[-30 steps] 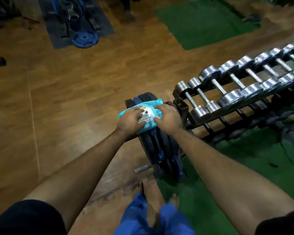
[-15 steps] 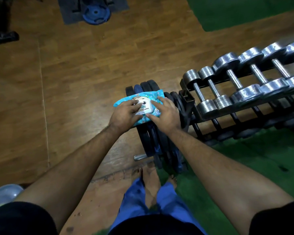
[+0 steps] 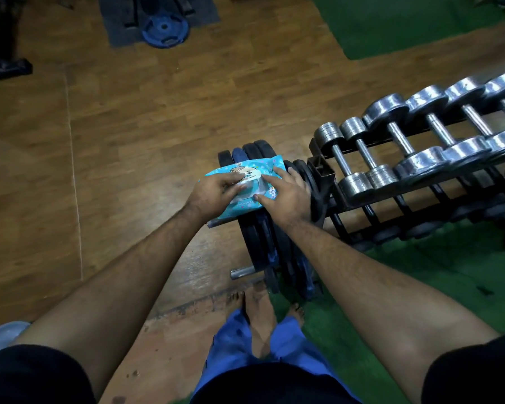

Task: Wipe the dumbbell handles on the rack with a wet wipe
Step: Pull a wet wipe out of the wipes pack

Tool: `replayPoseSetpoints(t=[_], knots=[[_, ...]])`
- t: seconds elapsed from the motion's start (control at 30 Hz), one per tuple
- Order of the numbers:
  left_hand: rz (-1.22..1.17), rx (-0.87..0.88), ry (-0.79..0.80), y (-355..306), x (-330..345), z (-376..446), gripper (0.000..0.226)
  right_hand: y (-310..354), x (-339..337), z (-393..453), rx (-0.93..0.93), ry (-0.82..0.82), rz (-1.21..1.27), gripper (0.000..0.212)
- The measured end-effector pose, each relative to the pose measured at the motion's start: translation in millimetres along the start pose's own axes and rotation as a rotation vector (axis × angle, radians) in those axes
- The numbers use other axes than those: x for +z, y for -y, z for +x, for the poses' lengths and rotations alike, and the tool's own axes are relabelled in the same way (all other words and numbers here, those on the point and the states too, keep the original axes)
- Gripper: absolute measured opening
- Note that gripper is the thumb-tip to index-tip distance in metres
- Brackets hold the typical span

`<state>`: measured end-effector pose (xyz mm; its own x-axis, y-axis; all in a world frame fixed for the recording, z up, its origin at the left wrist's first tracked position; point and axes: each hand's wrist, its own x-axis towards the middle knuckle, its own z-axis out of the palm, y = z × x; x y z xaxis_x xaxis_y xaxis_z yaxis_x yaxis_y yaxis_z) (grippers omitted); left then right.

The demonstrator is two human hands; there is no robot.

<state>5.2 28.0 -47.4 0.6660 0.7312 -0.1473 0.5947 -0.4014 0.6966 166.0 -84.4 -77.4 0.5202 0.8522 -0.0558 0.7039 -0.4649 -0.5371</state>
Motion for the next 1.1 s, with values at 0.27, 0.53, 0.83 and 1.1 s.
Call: replayPoseSetpoints(t=[0.27,0.53,0.83,1.1], knots=[[-0.139,-0.360,-0.310,-11,-4,28,0.023,15,-2,-5,-0.048,-0.059,-0.107,0.044],[-0.104,-0.481,-0.409,-10,5,25,0.019,25,-13,11,-0.050,0.025,-0.310,0.033],[0.306,-0.170,-0.055,-15,15,16,0.040,29,-10,5,-0.005,0.035,-0.217,0.048],[0.209,0.012,-0.086,-17,19,6,0.021,19,-14,12,-0.065,0.094,-0.182,0.047]])
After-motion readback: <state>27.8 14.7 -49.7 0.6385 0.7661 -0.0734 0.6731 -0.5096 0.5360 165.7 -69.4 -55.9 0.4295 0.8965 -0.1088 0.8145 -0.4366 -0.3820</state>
